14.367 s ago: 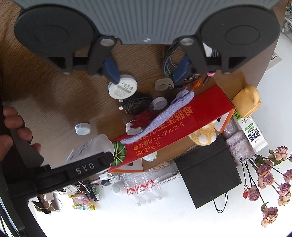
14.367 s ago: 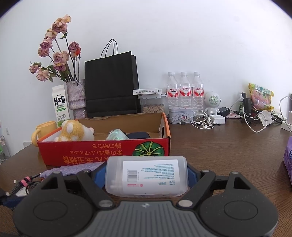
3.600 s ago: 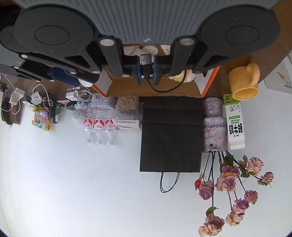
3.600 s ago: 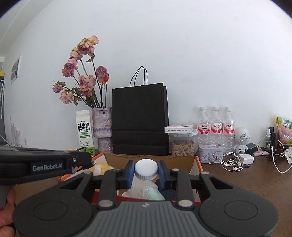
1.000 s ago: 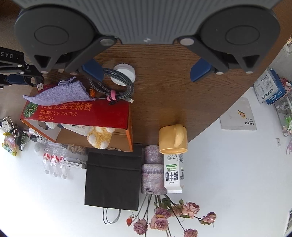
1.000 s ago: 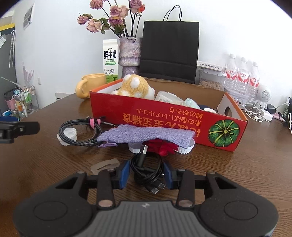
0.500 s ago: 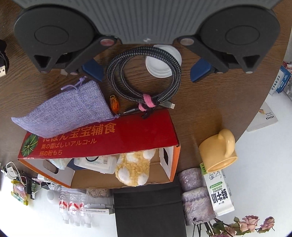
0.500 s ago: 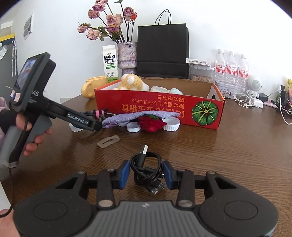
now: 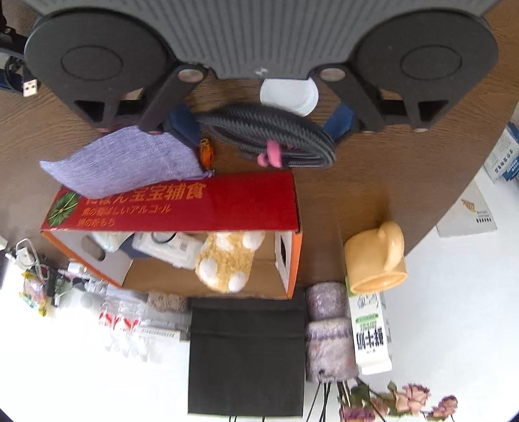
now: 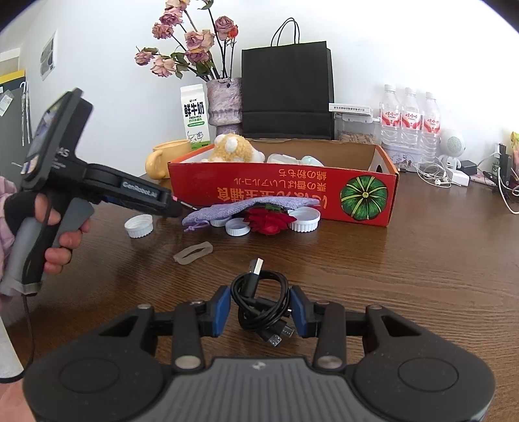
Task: Organize objects
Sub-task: 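Move the left gripper toward the braided cable with the pink tie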
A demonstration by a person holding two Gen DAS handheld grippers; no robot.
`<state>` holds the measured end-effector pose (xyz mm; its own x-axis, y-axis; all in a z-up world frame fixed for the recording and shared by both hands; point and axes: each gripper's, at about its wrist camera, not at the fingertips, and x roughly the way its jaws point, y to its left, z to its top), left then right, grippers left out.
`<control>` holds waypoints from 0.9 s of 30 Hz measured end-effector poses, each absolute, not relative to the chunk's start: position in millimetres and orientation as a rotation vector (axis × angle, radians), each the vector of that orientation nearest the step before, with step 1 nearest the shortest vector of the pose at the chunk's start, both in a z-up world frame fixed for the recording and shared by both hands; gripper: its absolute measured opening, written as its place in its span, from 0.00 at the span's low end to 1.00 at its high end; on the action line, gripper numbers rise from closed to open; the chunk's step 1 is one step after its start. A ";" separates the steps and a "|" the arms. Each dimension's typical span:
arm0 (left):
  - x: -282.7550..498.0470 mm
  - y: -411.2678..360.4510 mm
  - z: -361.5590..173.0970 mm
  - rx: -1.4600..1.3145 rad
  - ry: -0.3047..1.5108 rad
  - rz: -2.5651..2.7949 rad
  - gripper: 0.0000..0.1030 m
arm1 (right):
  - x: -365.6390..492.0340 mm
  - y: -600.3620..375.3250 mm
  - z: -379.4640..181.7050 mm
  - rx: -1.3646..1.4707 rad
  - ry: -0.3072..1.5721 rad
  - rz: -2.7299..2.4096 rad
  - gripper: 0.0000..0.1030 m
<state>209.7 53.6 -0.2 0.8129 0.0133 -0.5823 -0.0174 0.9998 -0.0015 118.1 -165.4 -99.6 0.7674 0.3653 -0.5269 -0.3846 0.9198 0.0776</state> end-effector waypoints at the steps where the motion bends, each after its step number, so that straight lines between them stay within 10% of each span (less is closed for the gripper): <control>1: 198.8 54.1 5.4 -0.027 0.599 0.021 0.22 | 117.7 -165.8 -100.0 -0.033 0.566 0.408 0.37; 10: 139.3 51.7 -7.4 -0.063 0.591 -0.055 0.28 | 110.8 -162.6 -104.5 -0.032 0.576 0.416 0.37; 18: 133.6 87.7 -2.0 -0.123 0.469 0.101 1.00 | 110.4 -158.7 -105.1 -0.041 0.579 0.412 0.38; 27: 217.4 135.4 -24.6 -0.222 0.678 0.096 1.00 | 115.2 -155.8 -108.7 -0.045 0.593 0.406 0.38</control>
